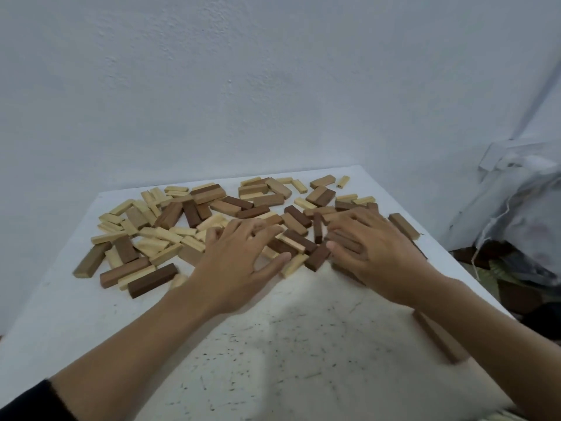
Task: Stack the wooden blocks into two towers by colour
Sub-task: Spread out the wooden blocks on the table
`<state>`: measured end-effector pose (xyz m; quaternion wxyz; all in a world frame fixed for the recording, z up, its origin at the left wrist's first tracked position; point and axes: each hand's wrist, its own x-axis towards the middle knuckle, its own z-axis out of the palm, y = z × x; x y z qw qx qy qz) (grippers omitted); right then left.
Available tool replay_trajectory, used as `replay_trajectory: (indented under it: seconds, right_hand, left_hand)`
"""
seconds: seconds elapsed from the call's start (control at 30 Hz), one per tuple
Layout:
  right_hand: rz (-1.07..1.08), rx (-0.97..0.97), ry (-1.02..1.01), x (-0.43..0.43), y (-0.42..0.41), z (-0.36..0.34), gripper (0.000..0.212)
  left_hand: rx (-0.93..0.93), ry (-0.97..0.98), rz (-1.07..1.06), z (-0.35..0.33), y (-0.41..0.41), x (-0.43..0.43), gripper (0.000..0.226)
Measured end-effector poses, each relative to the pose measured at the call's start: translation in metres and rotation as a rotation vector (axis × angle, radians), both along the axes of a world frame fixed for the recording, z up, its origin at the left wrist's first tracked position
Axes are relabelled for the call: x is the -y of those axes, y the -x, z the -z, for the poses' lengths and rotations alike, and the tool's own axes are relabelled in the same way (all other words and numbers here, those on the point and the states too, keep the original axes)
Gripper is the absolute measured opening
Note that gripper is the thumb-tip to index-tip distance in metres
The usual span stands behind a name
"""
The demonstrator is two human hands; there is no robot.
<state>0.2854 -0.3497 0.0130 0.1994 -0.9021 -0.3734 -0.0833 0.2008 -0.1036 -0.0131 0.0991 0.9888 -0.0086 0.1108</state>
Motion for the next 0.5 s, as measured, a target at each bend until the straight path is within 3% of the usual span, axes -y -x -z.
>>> replay_trajectory:
  seconds: [0.1, 0.27, 0.33, 0.5]
  right_hand:
    - [0.044, 0.05, -0.046, 0.037, 0.007, 0.007, 0.034]
    - [0.247, 0.006, 0.202, 0.081, 0.026, 0.015, 0.084]
    - [0.316, -0.034, 0.284, 0.09, 0.037, 0.026, 0.095]
    - [0.393, -0.084, 0.166, 0.093, 0.03, 0.038, 0.099]
  left_hand:
    - [0.02, 0.022, 0.111, 0.002, 0.004, 0.027, 0.059]
    - [-0.071, -0.071, 0.189, 0.008, -0.003, 0.063, 0.072]
    - [-0.068, -0.079, 0.196, 0.01, -0.012, 0.071, 0.073]
    - [-0.096, -0.147, 0.223, 0.016, -0.045, 0.084, 0.076]
